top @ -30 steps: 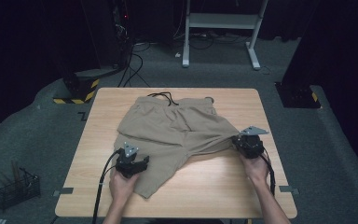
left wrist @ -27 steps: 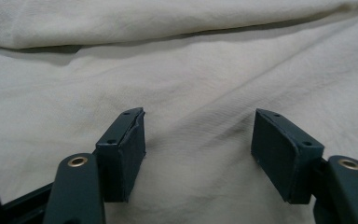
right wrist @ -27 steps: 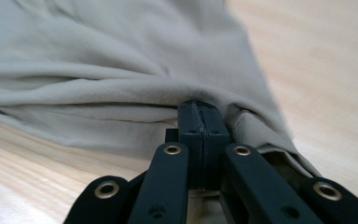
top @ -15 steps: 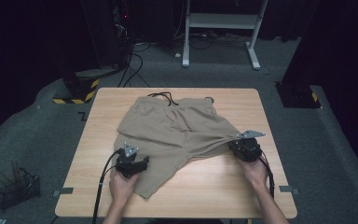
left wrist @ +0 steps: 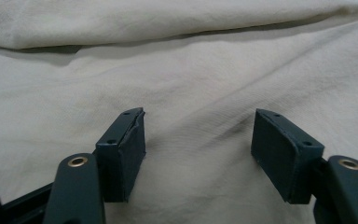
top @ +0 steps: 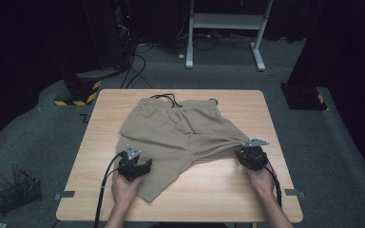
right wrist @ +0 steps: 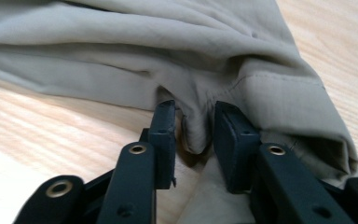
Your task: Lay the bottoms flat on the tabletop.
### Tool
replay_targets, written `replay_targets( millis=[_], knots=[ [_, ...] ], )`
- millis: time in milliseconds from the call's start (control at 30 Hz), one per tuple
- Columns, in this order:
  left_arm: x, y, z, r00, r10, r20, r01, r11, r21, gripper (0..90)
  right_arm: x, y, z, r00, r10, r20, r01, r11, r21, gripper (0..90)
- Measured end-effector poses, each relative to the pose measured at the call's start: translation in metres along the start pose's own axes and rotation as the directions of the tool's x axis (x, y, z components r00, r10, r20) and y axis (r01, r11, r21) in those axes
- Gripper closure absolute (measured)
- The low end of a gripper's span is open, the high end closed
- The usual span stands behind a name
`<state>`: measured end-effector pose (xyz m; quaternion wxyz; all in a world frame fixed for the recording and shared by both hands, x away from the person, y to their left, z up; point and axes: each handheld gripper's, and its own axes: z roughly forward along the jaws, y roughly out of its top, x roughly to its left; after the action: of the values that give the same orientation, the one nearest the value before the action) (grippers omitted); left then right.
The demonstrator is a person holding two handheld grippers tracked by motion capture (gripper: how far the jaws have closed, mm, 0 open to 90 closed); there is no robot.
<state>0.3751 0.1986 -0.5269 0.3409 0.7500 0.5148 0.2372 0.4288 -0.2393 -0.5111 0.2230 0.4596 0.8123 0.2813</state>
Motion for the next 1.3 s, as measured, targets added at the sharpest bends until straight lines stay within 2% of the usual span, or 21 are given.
replay_targets(
  millis=[167, 300, 367, 400, 433, 500, 633, 700, 733, 767, 800, 900, 1000, 1033, 1067, 1167, 1200, 1233, 1300],
  knots=[
    [0.0, 0.0, 0.0, 1.0, 0.0, 0.0, 0.0, 1.0, 0.0, 35.1, -0.001, 0.0, -0.002, 0.9999, -0.008, -0.01, 0.008, 1.0, -0.004, 85.7],
    [0.0, 0.0, 0.0, 1.0, 0.0, 0.0, 0.0, 1.0, 0.0, 35.1, 0.006, 0.001, -0.014, 0.9987, -0.023, -0.046, 0.022, 1.0, -0.015, 86.8],
    [0.0, 0.0, 0.0, 1.0, -0.001, 0.0, 0.001, 1.0, 0.0, 35.1, 0.011, 0.0, -0.024, 0.9961, -0.04, -0.079, 0.038, 0.999, -0.032, 86.8],
    [0.0, 0.0, 0.0, 1.0, -0.001, 0.0, 0.001, 1.0, 0.0, 35.1, 0.011, 0.0, -0.024, 0.9961, -0.04, -0.079, 0.038, 0.999, -0.032, 86.8],
    [0.0, 0.0, 0.0, 1.0, -0.001, -0.002, 0.001, 1.0, 0.0, 35.0, 0.019, -0.003, -0.035, 0.989, -0.052, -0.139, 0.046, 0.998, -0.049, 86.7],
    [0.0, 0.0, 0.0, 1.0, -0.002, -0.002, 0.002, 1.0, 0.0, 35.1, 0.028, -0.006, -0.047, 0.9777, -0.071, -0.197, 0.059, 0.996, -0.066, 86.6],
    [-0.001, 0.0, 0.0, 1.0, -0.002, -0.003, 0.002, 1.0, 0.0, 35.0, 0.045, -0.008, -0.072, 0.9472, -0.109, -0.301, 0.076, 0.99, -0.12, 86.5],
    [-0.001, 0.0, 0.0, 1.0, -0.003, -0.003, 0.003, 1.0, 0.0, 34.9, 0.052, -0.007, -0.081, 0.9382, -0.138, -0.317, 0.097, 0.985, -0.142, 86.3],
    [-0.001, 0.0, 0.0, 1.0, -0.003, -0.004, 0.003, 1.0, 0.0, 34.9, 0.052, -0.007, -0.081, 0.9382, -0.138, -0.317, 0.097, 0.985, -0.142, 86.3],
    [-0.001, 0.0, 0.0, 1.0, -0.004, -0.004, 0.004, 1.0, 0.0, 35.0, 0.059, -0.005, -0.088, 0.9272, -0.162, -0.337, 0.109, 0.979, -0.171, 86.2],
    [-0.001, 0.0, 0.0, 1.0, -0.004, -0.004, 0.004, 1.0, 0.0, 35.0, 0.061, -0.005, -0.09, 0.925, -0.17, -0.34, 0.113, 0.977, -0.179, 86.1],
    [-0.001, 0.0, 0.0, 1.0, -0.004, -0.004, 0.004, 1.0, 0.0, 35.0, 0.065, -0.002, -0.09, 0.9136, -0.17, -0.37, 0.104, 0.976, -0.191, 86.0],
    [-0.001, 0.0, 0.0, 1.0, -0.003, -0.004, 0.003, 1.0, 0.0, 35.0, 0.069, 0.0, -0.09, 0.9052, -0.182, -0.384, 0.117, 0.975, -0.188, 83.8],
    [-0.001, 0.0, 0.0, 1.0, -0.003, -0.004, 0.004, 1.0, 0.0, 35.0, 0.071, 0.0, -0.089, 0.9047, -0.186, -0.383, 0.123, 0.975, -0.184, 78.3],
    [-0.001, 0.0, 0.0, 1.0, -0.003, -0.004, 0.004, 1.0, 0.0, 35.0, 0.072, 0.0, -0.088, 0.9104, -0.189, -0.368, 0.129, 0.975, -0.181, 74.1],
    [-0.001, 0.0, 0.0, 1.0, -0.003, -0.004, 0.003, 1.0, 0.0, 35.0, 0.071, -0.002, -0.084, 0.9189, -0.179, -0.352, 0.119, 0.975, -0.186, 70.9],
    [-0.001, 0.0, 0.0, 1.0, -0.003, -0.004, 0.003, 1.0, 0.0, 34.9, 0.07, -0.002, -0.084, 0.9245, -0.172, -0.34, 0.108, 0.974, -0.197, 69.0],
    [-0.001, 0.0, 0.0, 1.0, -0.003, -0.004, 0.003, 1.0, 0.0, 35.0, 0.069, -0.003, -0.084, 0.9302, -0.164, -0.329, 0.095, 0.972, -0.215, 68.7],
    [-0.001, 0.0, 0.0, 1.0, -0.004, -0.004, 0.004, 1.0, 0.0, 34.9, 0.066, -0.003, -0.089, 0.9448, -0.146, -0.293, 0.062, 0.959, -0.277, 65.1]
  ],
)
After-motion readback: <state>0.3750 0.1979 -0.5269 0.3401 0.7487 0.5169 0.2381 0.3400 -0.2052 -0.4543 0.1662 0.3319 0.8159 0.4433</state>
